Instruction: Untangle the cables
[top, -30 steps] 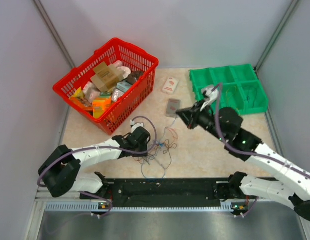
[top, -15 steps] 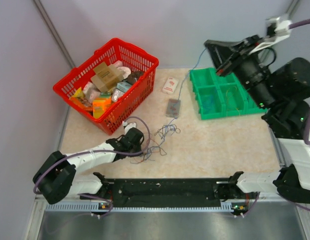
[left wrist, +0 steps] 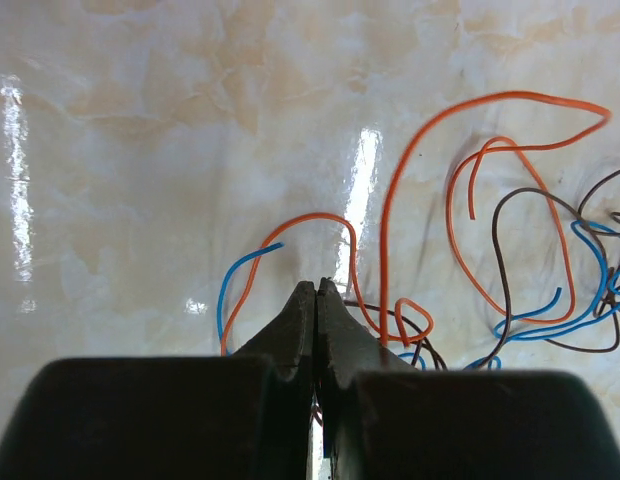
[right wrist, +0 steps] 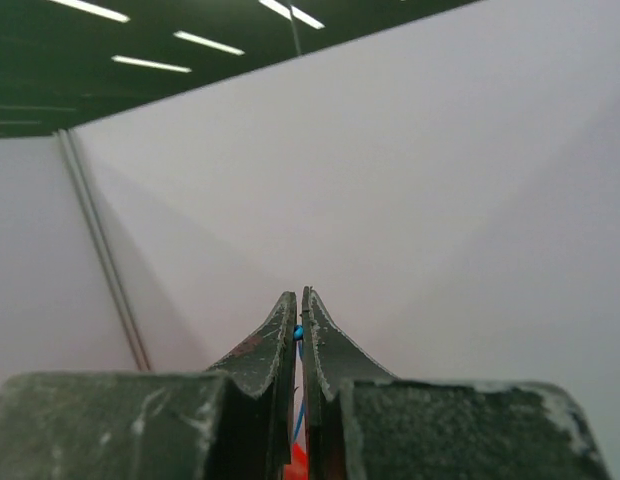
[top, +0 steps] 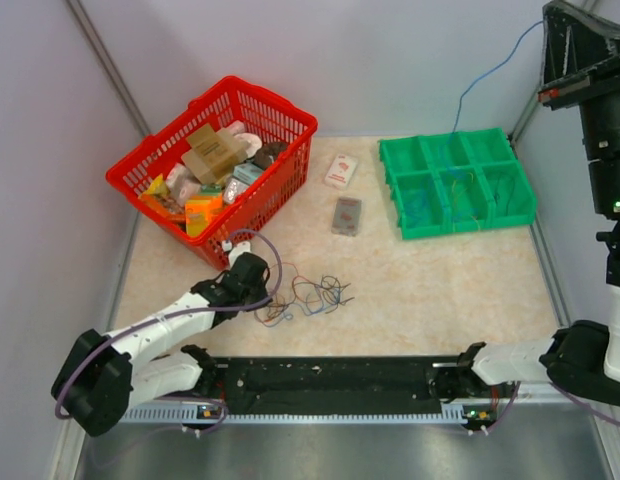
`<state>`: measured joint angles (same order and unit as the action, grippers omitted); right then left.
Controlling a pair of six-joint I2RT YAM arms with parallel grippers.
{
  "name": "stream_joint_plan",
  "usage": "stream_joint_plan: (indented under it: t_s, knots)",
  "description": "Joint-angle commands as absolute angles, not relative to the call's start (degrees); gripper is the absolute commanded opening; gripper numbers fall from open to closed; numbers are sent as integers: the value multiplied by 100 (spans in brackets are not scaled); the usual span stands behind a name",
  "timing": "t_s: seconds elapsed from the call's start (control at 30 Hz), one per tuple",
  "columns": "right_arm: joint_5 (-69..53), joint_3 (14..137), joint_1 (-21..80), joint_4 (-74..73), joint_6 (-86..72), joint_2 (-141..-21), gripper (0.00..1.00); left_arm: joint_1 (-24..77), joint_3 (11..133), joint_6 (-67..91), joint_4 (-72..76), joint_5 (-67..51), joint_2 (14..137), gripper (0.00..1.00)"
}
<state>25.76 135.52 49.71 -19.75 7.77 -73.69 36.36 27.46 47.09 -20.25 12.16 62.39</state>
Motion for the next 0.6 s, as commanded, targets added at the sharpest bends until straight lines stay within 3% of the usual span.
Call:
stream_joint_plan:
  t_s: [0.0, 0.33, 0.57]
  knots:
    - [3305, 12503, 4975, -1863, 1267, -7086, 0, 3525, 2698, 4702, -2135, 1345, 5810, 0]
    - [4613, 9705, 4800, -1749, 1371, -6056, 0, 3507, 3049, 4456, -2452, 1239, 5230, 0]
    - [4272, 9281, 4167, -1934, 932, -6072, 0, 3507, 3182, 4386, -2478, 1125, 5194, 0]
